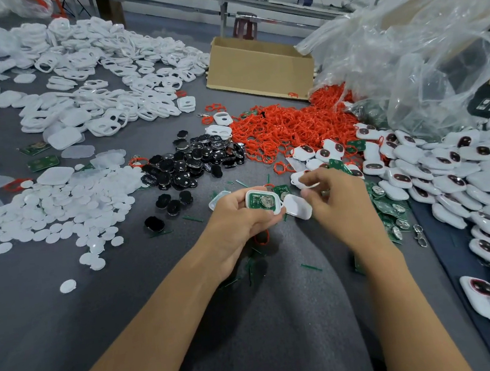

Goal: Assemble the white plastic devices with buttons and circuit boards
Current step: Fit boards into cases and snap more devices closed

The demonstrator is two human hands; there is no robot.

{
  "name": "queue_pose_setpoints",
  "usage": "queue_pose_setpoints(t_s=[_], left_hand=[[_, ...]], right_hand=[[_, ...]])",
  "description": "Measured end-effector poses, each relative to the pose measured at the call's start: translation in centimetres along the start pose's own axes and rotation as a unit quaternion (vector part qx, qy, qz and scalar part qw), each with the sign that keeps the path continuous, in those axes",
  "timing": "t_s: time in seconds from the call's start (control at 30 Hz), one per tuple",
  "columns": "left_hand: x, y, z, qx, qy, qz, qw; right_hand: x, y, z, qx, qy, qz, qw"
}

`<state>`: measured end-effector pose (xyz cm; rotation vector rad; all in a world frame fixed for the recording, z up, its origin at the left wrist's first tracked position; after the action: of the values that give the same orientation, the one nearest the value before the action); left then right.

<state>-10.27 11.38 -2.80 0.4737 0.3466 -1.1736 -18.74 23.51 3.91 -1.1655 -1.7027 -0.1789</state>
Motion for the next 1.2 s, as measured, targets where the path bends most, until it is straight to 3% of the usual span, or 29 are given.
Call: queue_pose_setpoints(t_s=[0.17, 0.37, 0.73, 0.87, 0.93, 1.03, 1.2], left_hand=[[0.0, 0.1, 0.1, 0.012, 0.015, 0.008, 1.0], [0.0, 0.0, 0.1, 0.019, 0.012, 0.013, 1.0], [0.0, 0.0, 0.0, 0.021, 0.019, 0.01, 1.0], [0.0, 0.0, 0.0, 0.022, 0.022, 0.013, 0.999], [0.0, 0.0, 0.0, 0.023, 0.019, 0.014, 0.999], [0.0, 0.0, 0.1, 0.026, 0.029, 0.011, 0.999], [0.3, 0.0, -0.1, 0.047, 0.087, 0.034, 0.994]], right_hand=[[-2.6, 0.2, 1.5, -0.031, 0.1, -0.122, 0.987], [-1.7, 0.0, 1.2, -0.02, 0.09, -0.08, 0.993], [-2.6, 0.1, 0.6, 0.008, 0.04, -0.113, 0.993], [-0.7, -0.2, 0.9, -0.002, 0.031, -0.03, 0.999], [0.2, -0.2, 0.4, -0.008, -0.049, 0.007, 0.999], [-0.4, -0.1, -1.6, 0.015, -0.166, -0.022, 0.986], [-2.0, 0.4, -3.5, 0.059, -0.147, -0.072, 0.985]])
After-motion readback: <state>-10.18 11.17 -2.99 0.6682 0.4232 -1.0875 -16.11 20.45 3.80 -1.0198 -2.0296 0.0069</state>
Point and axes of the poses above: each hand's wrist, its own y-axis away from the middle knuckle, its own x-axis out of the back of the hand, z = x × y, the point moved 8 cm from there along -y, towards the middle knuckle, and after that the axes turned 1 degree about -z, right-handed, at the moved point
